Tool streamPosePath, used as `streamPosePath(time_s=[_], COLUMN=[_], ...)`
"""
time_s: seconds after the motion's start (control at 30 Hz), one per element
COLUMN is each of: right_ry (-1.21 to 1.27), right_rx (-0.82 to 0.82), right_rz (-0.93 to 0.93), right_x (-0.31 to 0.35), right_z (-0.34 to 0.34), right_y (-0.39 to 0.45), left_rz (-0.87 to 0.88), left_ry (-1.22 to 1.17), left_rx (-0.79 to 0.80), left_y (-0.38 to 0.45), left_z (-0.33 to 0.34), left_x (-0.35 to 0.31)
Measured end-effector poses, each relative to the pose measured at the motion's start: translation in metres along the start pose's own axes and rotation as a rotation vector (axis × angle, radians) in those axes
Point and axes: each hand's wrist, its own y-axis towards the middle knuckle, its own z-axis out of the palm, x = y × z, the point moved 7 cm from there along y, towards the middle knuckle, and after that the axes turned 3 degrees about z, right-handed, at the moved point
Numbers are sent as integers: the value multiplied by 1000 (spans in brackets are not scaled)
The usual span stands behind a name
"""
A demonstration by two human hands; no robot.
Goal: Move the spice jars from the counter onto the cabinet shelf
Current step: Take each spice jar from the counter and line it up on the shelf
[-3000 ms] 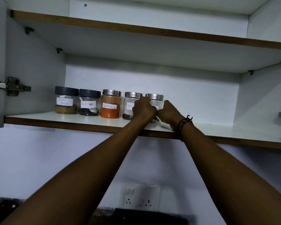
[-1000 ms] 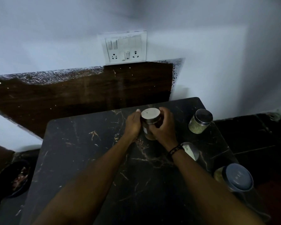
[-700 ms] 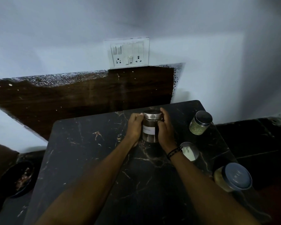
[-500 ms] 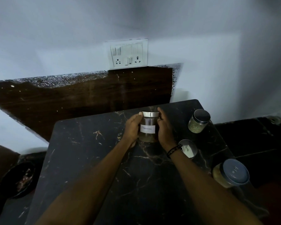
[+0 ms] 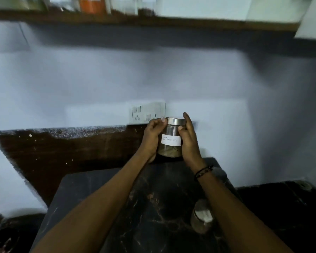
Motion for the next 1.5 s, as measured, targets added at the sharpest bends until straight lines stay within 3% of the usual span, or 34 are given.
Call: streamPosePath(time_s=[0.33, 0.57, 1.07, 1.5], right_ry=[-7, -15, -179, -489], right_rx=[62, 88, -90, -59], right_rz=[-404, -485, -581, -477], right_x=[209, 275, 357, 345], right_z=[12, 18, 15, 33], right_y=[56, 89, 203, 282], left_rz=[414, 509, 806, 673], left_ry=[145, 110, 497, 893], left_rx=[93, 78, -88, -387], left_y=[42, 72, 149, 232], left_z=[77, 105, 148, 142], left_x=[-201, -264, -367, -360])
